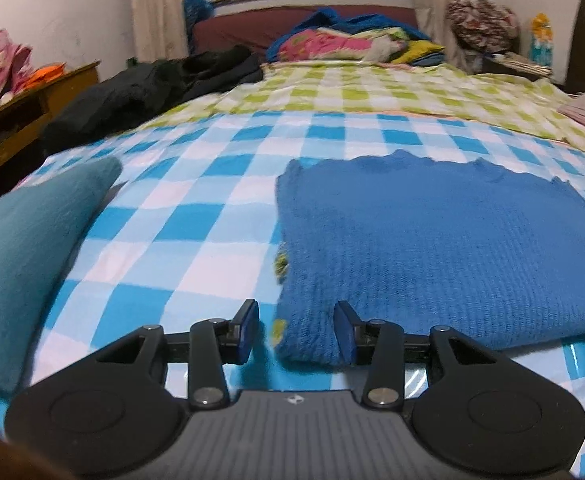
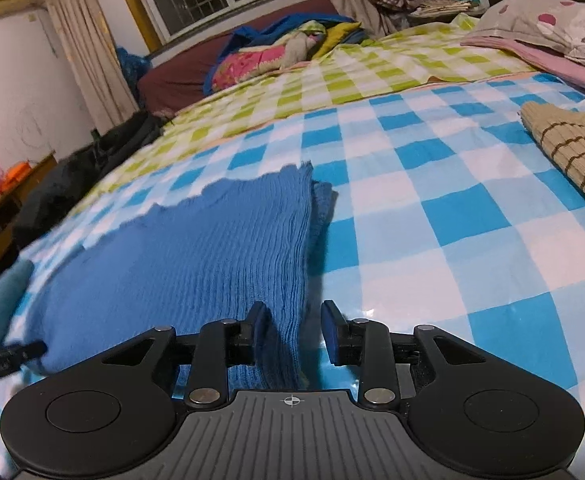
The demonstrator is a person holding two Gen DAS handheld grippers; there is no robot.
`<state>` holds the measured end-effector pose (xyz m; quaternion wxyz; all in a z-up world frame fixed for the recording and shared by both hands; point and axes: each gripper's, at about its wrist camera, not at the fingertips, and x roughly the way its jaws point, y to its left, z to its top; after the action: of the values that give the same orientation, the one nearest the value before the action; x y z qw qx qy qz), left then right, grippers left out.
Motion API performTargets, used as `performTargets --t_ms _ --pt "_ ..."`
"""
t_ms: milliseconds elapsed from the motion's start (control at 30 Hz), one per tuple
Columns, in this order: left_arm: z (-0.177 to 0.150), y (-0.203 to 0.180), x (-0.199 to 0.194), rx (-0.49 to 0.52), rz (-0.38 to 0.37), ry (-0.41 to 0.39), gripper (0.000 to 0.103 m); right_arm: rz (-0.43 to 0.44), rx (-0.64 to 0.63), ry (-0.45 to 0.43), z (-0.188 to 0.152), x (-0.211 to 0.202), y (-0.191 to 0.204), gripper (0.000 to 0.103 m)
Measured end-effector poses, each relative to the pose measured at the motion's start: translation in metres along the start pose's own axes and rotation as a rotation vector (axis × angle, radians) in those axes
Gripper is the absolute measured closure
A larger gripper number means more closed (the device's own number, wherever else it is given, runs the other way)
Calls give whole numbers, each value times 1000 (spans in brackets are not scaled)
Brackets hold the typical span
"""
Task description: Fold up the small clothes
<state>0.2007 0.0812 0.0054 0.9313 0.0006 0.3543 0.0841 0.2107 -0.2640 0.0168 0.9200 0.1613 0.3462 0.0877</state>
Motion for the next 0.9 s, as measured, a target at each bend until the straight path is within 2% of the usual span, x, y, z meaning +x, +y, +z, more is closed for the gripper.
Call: performTargets --t_ms 133,267,467,567,767,900 --pt "-2 4 0 -60 15 35 55 -2 -11 16 -1 -2 -3 70" --pt "-2 -7 -14 -23 33 10 55 16 38 30 -1 -5 -12 69" --pt "-3 -41 -42 120 3 -77 55 49 113 24 4 -13 -23 66" --pt "-8 -61 -54 170 -49 -89 55 57 148 38 3 -13 -27 65" --pt "-24 -119 -72 367 -111 -180 54 87 208 44 6 -16 -37 63" --pt "-37 -161 -77 493 -164 -231 48 86 225 43 8 -19 -43 59"
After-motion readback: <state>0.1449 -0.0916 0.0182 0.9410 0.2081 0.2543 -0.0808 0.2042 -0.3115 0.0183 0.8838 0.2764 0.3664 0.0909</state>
